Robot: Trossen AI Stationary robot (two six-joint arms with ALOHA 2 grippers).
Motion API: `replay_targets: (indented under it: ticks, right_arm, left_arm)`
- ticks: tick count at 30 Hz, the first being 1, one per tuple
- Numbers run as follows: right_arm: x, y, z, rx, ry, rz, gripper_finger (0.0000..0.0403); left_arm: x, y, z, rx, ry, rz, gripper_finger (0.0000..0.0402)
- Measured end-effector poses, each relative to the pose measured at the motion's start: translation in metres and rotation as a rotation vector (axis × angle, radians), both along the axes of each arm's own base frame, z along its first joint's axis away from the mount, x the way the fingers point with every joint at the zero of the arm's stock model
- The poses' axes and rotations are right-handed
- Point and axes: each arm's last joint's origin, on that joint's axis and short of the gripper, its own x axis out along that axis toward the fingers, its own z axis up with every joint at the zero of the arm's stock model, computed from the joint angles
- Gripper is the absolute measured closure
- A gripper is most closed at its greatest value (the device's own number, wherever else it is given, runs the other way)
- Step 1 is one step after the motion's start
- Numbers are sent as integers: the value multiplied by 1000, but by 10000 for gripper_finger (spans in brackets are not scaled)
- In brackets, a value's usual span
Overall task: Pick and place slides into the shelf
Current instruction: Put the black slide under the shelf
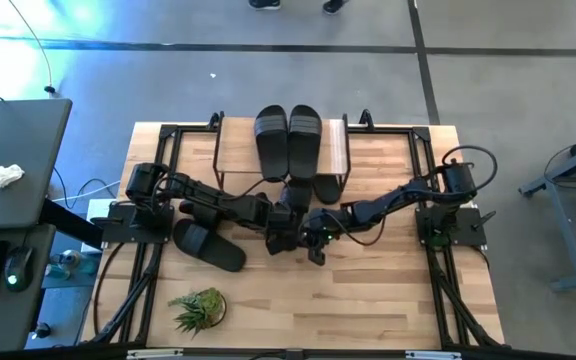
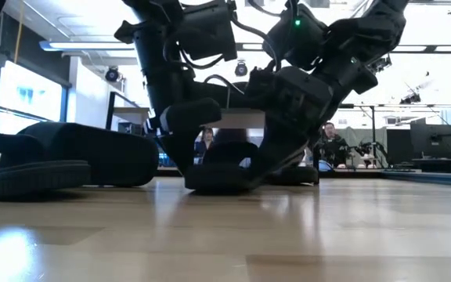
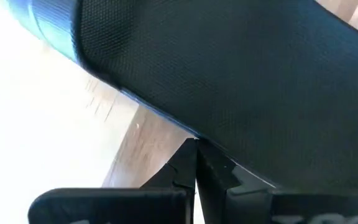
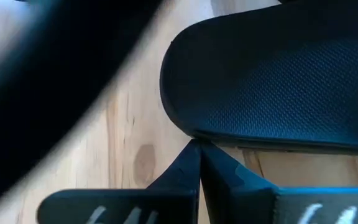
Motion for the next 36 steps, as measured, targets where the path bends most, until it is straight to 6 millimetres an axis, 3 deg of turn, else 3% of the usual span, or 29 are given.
replay_targets:
  ticks: [11,19,23,29,33,36]
  right_arm:
    - [-12,-17,10,-103,91,-68,403]
    - [-25,-29,27,-134,146,-56,403]
    - [-43,-33,46,-162,203,-18,403]
    - [-88,-27,81,-143,250,33,403]
    - [-117,-13,83,-99,110,32,403]
    - [-135,-7,68,-69,81,-45,403]
  left_arm:
    - [0,-6,2,1,-8,-16,401]
    - [-3,-7,17,18,-41,-17,401]
    - [-5,-6,14,18,-18,-18,401]
    - [-7,-14,7,-9,18,-127,401]
    - [-4,-29,8,-20,-6,-224,401]
    - [-6,-45,10,-48,-9,-274,401]
